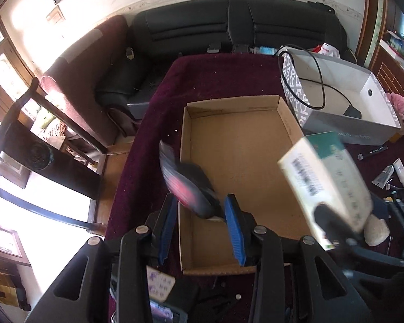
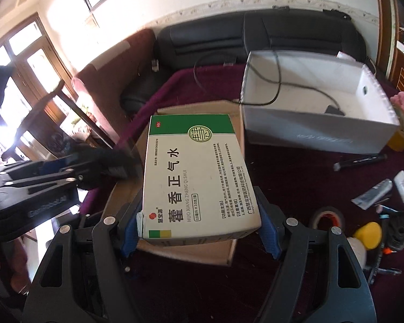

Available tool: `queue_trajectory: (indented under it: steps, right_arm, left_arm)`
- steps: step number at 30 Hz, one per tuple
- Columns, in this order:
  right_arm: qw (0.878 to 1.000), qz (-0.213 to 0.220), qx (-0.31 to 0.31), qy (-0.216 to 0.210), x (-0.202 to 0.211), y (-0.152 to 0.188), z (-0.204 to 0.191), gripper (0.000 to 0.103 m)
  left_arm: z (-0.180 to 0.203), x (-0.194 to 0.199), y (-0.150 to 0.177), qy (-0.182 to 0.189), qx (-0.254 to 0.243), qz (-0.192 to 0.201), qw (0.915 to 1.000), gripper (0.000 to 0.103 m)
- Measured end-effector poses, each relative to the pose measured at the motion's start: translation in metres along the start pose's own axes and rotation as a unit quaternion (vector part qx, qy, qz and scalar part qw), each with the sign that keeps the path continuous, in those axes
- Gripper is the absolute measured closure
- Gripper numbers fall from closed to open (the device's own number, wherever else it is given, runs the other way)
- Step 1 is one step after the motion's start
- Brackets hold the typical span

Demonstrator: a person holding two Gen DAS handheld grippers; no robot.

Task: Organize objects
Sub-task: 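Lower the bag into the cardboard tray and open the left tool while the right tool releases the box there, then move the left tool to the white fluffy ball while the right tool approaches the white spray bottle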

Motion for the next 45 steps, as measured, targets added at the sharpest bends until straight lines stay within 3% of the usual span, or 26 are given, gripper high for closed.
queue_trajectory:
  steps: [2, 4, 5, 6, 9, 10, 11, 19, 25, 34, 45]
  right_arm:
    - [1.0, -0.01, 0.002, 0.002, -0.013, -0.002, -0.003, 0.029]
    - [1.0, -0.017, 0.006, 0.002, -0.024, -0.004, -0.007, 0.028]
    - [1.0, -0.022, 0.009, -0.002, -0.029, -0.004, -0.009, 0.027]
    - [0.999, -0.029, 0.012, -0.01, -0.034, -0.005, -0.012, 0.025]
    - [0.999, -0.029, 0.015, -0.029, -0.039, -0.007, -0.019, 0.015]
    - [0.999, -0.019, 0.012, -0.024, -0.036, -0.007, -0.018, 0.007]
    - [1.0, -0.01, 0.011, -0.018, -0.033, -0.007, -0.016, 0.0]
    - [0.999, 0.044, 0.005, 0.03, 0.008, -0.012, 0.003, 0.0]
    - [0.996, 0.075, -0.012, 0.051, 0.043, -0.008, 0.024, 0.0]
    - [0.99, 0.098, -0.044, 0.087, 0.093, 0.014, 0.076, 0.0]
    - [0.975, 0.103, -0.114, 0.16, 0.16, 0.077, 0.185, 0.0]
  left_arm:
    - [-0.002, -0.006, -0.005, 0.006, 0.004, -0.004, 1.0, 0.065]
    - [-0.006, -0.007, -0.01, 0.017, 0.013, -0.001, 0.9998, 0.059]
    - [-0.008, -0.008, -0.012, 0.027, 0.021, 0.004, 0.9994, 0.044]
    - [-0.011, -0.009, -0.013, 0.038, 0.029, 0.007, 0.9988, 0.022]
    - [-0.019, -0.009, -0.016, 0.058, 0.052, 0.016, 0.9968, 0.002]
    - [-0.021, -0.007, -0.017, 0.06, 0.058, 0.021, 0.9963, 0.0]
    - [-0.023, -0.005, -0.018, 0.057, 0.066, 0.033, 0.9956, 0.0]
    - [-0.029, 0.024, -0.016, 0.028, 0.089, 0.072, 0.993, 0.0]
    - [-0.012, 0.051, -0.008, 0.022, 0.088, 0.094, 0.9914, 0.0]
    - [0.058, 0.08, 0.005, 0.038, 0.049, 0.103, 0.9928, 0.0]
    - [0.173, 0.077, 0.045, 0.087, -0.017, 0.069, 0.9937, 0.0]
Point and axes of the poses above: each gripper's, at about its wrist camera, not at the fingertips, and x roughly against the way its jaws point, z to its right, y to its underside, the point moved 4 cm from there along -x, roughly the way its jaws point, and after that the axes turned 8 degrees about x, right-handed, at the moved point
